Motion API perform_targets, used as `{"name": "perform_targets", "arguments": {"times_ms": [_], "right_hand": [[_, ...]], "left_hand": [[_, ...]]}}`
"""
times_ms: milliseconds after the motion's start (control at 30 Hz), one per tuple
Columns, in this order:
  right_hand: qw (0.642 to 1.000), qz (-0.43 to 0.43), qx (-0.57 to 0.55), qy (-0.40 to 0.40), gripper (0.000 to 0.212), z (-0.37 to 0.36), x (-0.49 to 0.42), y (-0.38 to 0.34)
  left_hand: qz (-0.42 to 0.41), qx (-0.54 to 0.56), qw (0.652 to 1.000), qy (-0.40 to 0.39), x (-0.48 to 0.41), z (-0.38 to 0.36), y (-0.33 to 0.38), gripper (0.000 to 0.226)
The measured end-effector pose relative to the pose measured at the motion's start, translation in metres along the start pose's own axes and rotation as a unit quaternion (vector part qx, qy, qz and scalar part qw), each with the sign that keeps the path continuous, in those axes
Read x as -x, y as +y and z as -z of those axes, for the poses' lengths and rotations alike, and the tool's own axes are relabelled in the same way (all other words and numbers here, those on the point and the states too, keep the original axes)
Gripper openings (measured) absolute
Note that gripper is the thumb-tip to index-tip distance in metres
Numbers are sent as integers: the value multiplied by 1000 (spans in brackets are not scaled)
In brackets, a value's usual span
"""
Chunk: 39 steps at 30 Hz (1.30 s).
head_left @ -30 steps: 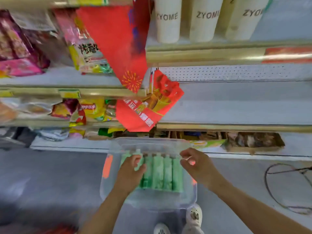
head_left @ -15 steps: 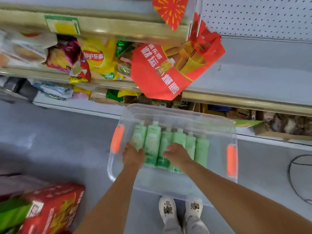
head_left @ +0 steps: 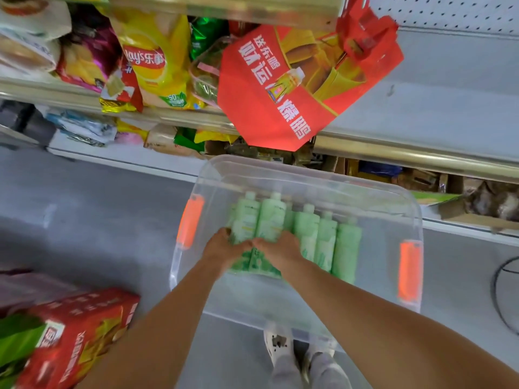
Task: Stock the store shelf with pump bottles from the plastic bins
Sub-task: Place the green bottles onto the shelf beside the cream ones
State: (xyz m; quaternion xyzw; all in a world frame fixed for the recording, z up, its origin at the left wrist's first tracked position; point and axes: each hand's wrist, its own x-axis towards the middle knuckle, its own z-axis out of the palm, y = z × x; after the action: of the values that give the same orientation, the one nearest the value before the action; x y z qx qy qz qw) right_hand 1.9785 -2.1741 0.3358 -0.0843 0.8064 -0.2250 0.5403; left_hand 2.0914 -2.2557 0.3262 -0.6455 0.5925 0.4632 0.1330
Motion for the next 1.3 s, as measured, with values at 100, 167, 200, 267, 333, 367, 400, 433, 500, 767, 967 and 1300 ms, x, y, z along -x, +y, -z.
{"name": "perform_targets", "arguments": {"times_ms": [100, 167, 200, 267, 333, 367, 400, 433, 500, 767, 967, 1300], "right_hand": [[997, -1, -73, 5, 32, 7, 2, -1], [989, -13, -145, -18, 29, 18, 7, 0], [985, -19, -168, -33, 35, 25, 12, 1], [984, -13, -171, -49, 52, 41, 25, 5], [987, 27, -152, -47, 56, 61, 43, 9], [987, 49, -148, -47, 56, 72, 54, 11], [985, 69, -149, -51, 55, 83, 65, 12], [983, 89, -153, -57, 53, 93, 77, 12], [979, 120, -151, -61, 48, 116, 100, 11], [947, 238, -211, 37, 54, 193, 196, 2], [907, 342, -231, 82, 55, 254, 264, -5], [865, 425, -231, 135, 43, 400, 321, -15]], "left_hand": [[22, 61, 997, -50, 0, 13, 3, 46], [39, 122, 989, -71, 12, 11, 7, 39], [41, 148, 985, -77, 19, 8, 8, 36], [36, 203, 974, -89, 40, 2, 9, 30], [21, 254, 961, -105, 64, -1, 13, 27], [10, 270, 956, -114, 77, -1, 17, 31], [-3, 283, 951, -123, 90, 0, 22, 39], [-17, 294, 947, -130, 102, 1, 29, 48], [-55, 304, 942, -135, 127, 5, 46, 58], [-238, 288, 912, -167, 220, 18, 131, 38], [-352, 332, 856, -180, 291, 13, 193, 25], [-497, 318, 795, -145, 385, -26, 327, 29]]}}
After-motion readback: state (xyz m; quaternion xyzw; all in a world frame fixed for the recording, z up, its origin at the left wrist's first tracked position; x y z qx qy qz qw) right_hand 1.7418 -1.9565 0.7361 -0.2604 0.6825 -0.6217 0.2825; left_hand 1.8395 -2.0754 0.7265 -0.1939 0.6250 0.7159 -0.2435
